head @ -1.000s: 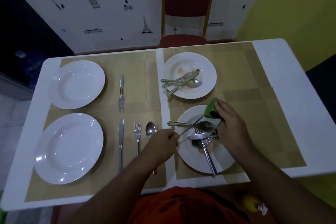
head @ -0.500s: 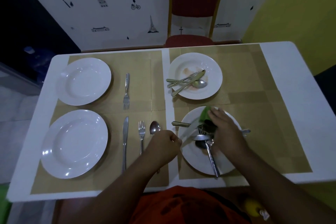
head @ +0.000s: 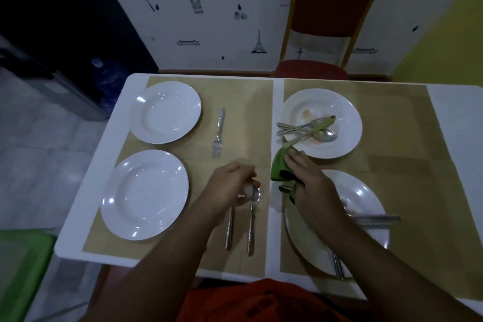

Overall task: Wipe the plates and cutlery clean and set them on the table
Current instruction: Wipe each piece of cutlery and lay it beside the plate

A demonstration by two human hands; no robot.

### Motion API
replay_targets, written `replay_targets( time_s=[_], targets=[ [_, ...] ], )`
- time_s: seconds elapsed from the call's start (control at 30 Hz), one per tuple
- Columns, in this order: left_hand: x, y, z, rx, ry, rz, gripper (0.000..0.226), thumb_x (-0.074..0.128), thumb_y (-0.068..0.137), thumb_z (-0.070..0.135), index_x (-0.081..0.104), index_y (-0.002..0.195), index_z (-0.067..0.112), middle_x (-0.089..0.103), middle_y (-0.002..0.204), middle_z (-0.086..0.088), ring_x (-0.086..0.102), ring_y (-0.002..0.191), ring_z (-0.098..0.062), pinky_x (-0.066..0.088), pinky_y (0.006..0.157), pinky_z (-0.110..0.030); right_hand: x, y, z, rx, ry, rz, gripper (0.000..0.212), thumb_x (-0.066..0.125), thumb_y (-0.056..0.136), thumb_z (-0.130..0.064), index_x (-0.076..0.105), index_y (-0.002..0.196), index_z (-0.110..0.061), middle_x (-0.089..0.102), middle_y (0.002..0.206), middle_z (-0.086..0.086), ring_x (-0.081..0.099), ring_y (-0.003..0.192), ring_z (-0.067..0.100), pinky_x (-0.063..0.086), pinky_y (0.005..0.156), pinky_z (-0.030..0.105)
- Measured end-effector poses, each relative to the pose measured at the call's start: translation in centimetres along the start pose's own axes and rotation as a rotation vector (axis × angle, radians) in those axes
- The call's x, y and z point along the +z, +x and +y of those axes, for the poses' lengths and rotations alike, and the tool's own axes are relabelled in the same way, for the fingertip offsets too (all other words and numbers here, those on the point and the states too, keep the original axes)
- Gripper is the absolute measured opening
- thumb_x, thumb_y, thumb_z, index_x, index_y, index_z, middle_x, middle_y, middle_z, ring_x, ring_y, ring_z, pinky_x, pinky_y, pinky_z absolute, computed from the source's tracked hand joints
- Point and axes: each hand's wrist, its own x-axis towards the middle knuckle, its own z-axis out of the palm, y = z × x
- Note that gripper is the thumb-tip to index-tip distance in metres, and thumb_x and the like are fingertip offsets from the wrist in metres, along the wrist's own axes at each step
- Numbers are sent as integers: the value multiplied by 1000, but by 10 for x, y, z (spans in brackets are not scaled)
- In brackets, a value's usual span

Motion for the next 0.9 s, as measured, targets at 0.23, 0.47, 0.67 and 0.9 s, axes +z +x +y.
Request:
replay_targets(
  time_s=[0.23, 0.47, 0.67, 0.9],
  targets=[
    [-30, 39, -12, 127, 222, 266, 19, 61, 87, 2, 58, 102, 14, 71, 88, -12, 61, 62, -19, 50, 58, -29, 36, 23, -18, -23, -4, -99, 69, 43, 76, 18, 44, 138, -13, 37, 148, -2, 23, 141, 12, 10, 113, 15],
    [-51, 89, -9, 198, 344, 436, 20, 59, 91, 24, 68, 77, 13, 66, 68, -1, 61, 67, -19, 46, 60, -28, 69, 57, -22, 25, -8, -182, 73, 39, 73, 19, 43, 139, -12, 35, 150, 0, 23, 142, 18, 21, 118, 37],
    [-63, 129, 18, 176, 442, 455, 32, 56, 93, 30, 66, 72, 9, 57, 60, 5, 54, 61, -14, 30, 49, -21, 85, 88, -26, 83, -14, -172, 70, 36, 77, 20, 42, 139, -10, 34, 150, 3, 24, 142, 19, 23, 118, 39],
    [-73, 155, 36, 187, 448, 376, 34, 56, 91, 27, 72, 68, 8, 62, 59, -2, 58, 59, -15, 39, 55, -26, 94, 121, -34, 144, -39, -137, 65, 37, 81, 18, 40, 140, -9, 32, 151, 3, 21, 143, 16, 16, 118, 30]
  ],
)
